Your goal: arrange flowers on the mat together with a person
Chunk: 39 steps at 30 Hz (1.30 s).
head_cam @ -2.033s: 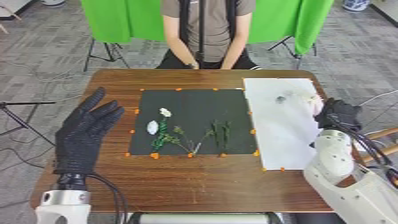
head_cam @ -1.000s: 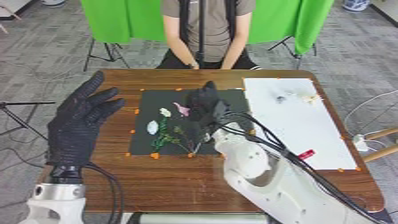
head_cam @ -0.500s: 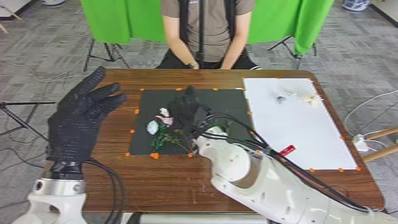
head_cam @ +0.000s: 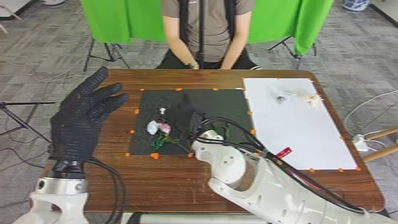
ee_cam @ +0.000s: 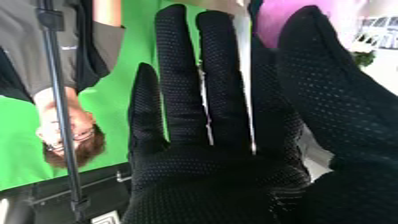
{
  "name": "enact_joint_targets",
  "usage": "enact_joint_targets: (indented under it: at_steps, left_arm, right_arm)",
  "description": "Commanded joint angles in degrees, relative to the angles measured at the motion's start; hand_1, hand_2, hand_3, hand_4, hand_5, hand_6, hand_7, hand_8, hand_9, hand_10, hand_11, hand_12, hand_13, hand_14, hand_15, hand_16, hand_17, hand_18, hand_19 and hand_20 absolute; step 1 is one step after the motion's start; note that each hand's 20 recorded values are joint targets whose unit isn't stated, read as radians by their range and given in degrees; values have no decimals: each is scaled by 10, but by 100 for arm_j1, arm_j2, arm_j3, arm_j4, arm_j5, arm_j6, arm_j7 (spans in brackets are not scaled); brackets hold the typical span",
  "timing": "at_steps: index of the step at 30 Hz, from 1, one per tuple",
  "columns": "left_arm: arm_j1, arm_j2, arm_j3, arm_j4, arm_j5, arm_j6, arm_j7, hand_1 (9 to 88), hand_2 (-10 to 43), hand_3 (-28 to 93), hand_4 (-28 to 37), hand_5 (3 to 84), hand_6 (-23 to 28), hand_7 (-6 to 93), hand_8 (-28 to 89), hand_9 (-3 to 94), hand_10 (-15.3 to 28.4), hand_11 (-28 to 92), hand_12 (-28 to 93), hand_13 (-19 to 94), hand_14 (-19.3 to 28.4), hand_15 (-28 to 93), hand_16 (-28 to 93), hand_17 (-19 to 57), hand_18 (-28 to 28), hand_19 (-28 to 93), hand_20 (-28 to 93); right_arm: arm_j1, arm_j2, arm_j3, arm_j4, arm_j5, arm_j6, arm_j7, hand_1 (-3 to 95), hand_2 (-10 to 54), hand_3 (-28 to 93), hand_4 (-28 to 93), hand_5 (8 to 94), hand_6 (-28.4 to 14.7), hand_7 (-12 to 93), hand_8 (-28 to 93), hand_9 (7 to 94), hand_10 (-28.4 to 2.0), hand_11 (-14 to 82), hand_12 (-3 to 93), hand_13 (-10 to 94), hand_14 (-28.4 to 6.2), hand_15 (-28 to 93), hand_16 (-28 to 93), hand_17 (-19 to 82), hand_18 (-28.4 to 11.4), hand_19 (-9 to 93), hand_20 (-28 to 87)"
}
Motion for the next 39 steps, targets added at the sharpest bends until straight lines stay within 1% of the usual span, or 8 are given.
enact_joint_targets:
  at_steps: [1, 8, 18, 25, 31, 34, 37, 39]
  left_arm:
    - [34, -68, 20, 34, 0, -64, -104, 231, 67, 784, -266, 374, 88, 118, -100, 380, 212, 252, 101, 302, 280, 529, -114, -33, 266, 716, 48]
    - [41, -101, 32, 28, -18, -48, -170, 231, 68, 784, -265, 374, 89, 118, -99, 380, 212, 251, 101, 303, 280, 525, -113, -34, 265, 716, 45]
    - [233, -174, -37, -41, -5, 72, -188, 231, 68, 784, -265, 375, 89, 118, -99, 380, 213, 251, 100, 304, 279, 524, -112, -34, 265, 717, 40]
    - [432, -177, -83, -42, -98, 323, -101, 232, 68, 784, -265, 375, 89, 118, -100, 381, 211, 251, 100, 308, 276, 507, -116, -33, 263, 704, 29]
    - [514, -240, -87, 18, -110, 431, -78, 231, 68, 788, -266, 378, 88, 116, -103, 383, 211, 235, 88, 302, 257, 423, -115, -21, 231, 629, -24]
    - [567, -215, -79, 23, -148, 496, -71, 231, 68, 789, -267, 379, 88, 114, -104, 381, 209, 225, 83, 291, 240, 370, -102, -15, 213, 602, -47]
    - [541, -393, -105, 56, -10, 398, -191, 231, 69, 790, -267, 380, 88, 114, -104, 380, 208, 219, 80, 282, 227, 334, -95, -7, 204, 601, -59]
    - [525, -392, -87, 82, -56, 395, -230, 232, 69, 792, -266, 380, 88, 113, -105, 379, 208, 217, 79, 278, 223, 322, -91, -1, 200, 605, -63]
  right_arm:
    - [-77, -66, 100, -77, -157, -243, -74, 415, -95, 837, -283, 717, 76, 136, -124, 667, -100, 136, 120, 571, -93, 303, 161, 93, -147, 473, 117]
    - [-225, -129, 314, -135, -208, -270, -151, 406, -95, 846, -283, 692, 73, 140, -140, 660, -101, 137, 120, 564, -95, 306, 158, 87, -148, 476, 118]
    - [-1048, -348, 1766, -1005, 1130, -707, -63, 372, -95, 829, -283, 652, 55, 144, -143, 649, -109, 137, 120, 560, -101, 312, 156, 83, -152, 486, 121]
    - [-2195, -817, 3905, -1900, 4521, -1431, 280, 311, -93, 813, -283, 608, 28, 139, -142, 630, -134, 133, 118, 549, -129, 326, 150, 77, -158, 500, 126]
    - [-3174, -1219, 5818, -2266, 9026, -1910, 1098, 253, 11, 812, -283, 559, -10, 129, -135, 580, -160, 134, 114, 503, -167, 322, 128, 81, -166, 522, 129]
    - [-3653, -1061, 6274, -2437, 9791, -1860, 1001, 231, 55, 801, -283, 529, -26, 123, -133, 519, -170, 118, 105, 440, -188, 277, 113, 82, -166, 521, 120]
    - [-4079, -986, 6654, -2590, 9966, -1874, 741, 203, 77, 808, -283, 500, -30, 119, -129, 480, -171, 101, 99, 395, -197, 221, 113, 83, -164, 483, 97]
    - [-4334, -997, 6862, -2651, 10101, -1774, 507, 192, 86, 814, -283, 478, -31, 115, -128, 455, -168, 88, 96, 373, -192, 188, 124, 84, -156, 448, 84]
